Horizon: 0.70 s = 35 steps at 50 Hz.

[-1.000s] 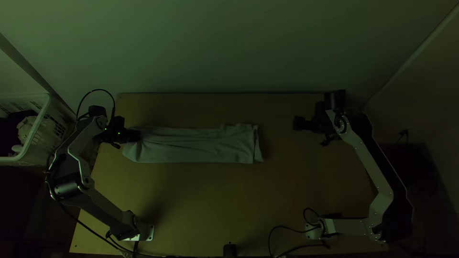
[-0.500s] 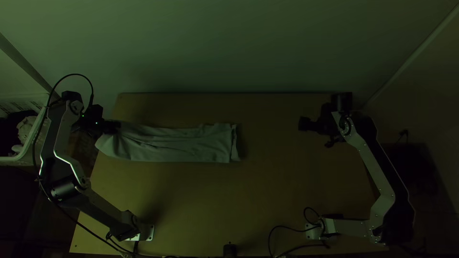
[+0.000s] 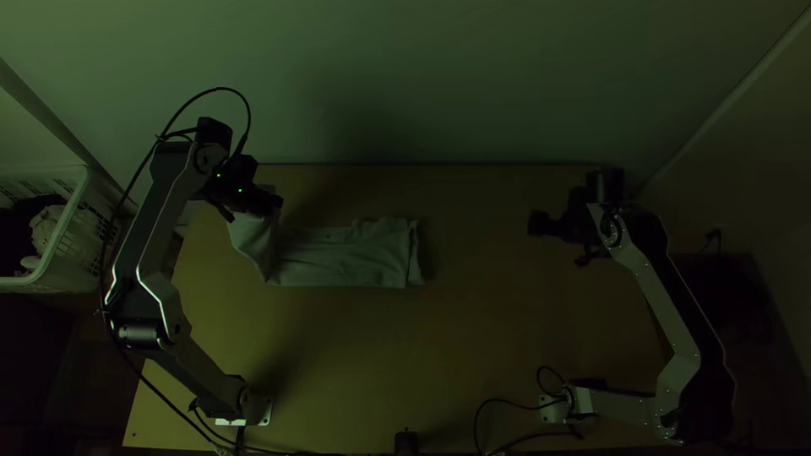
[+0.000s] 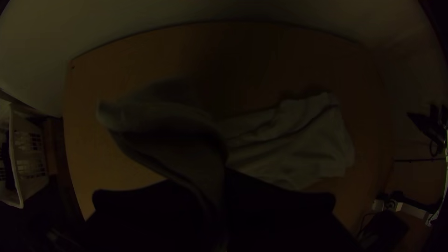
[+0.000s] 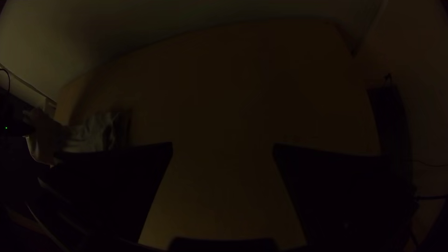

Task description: Fold the t-shirt

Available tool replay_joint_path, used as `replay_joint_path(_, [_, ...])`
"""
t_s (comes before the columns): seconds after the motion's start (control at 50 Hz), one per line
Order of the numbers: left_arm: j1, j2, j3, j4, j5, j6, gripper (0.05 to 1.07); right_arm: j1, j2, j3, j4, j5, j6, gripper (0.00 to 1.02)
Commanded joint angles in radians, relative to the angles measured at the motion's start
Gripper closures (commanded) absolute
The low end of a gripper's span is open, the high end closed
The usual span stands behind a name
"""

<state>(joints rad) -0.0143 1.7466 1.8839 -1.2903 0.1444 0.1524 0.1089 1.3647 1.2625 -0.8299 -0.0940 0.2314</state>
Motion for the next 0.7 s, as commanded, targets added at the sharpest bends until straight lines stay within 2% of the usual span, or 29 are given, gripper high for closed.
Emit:
replay_joint_path(0.0, [-0.079, 0.039, 0.069, -0.03, -0.025, -0.082, 1.05, -0.015, -0.047, -0.037, 0.002, 0.004, 0.0, 0.04])
replay_joint_path(0.18, [-0.194, 0.148, 0.202, -0.08, -0.025, -0.165, 1.05, -0.021, -0.096, -0.097, 0.011, 0.004, -0.003, 0.04])
replay_joint_path(0.36, [-0.329, 0.214, 0.262, -0.084, -0.048, -0.206, 1.04, -0.018, -0.136, -0.133, 0.018, 0.004, 0.006, 0.04])
replay_joint_path(0.68, [-0.475, 0.375, 0.388, -0.089, -0.08, -0.215, 1.04, -0.025, -0.176, -0.19, 0.041, 0.004, 0.022, 0.04])
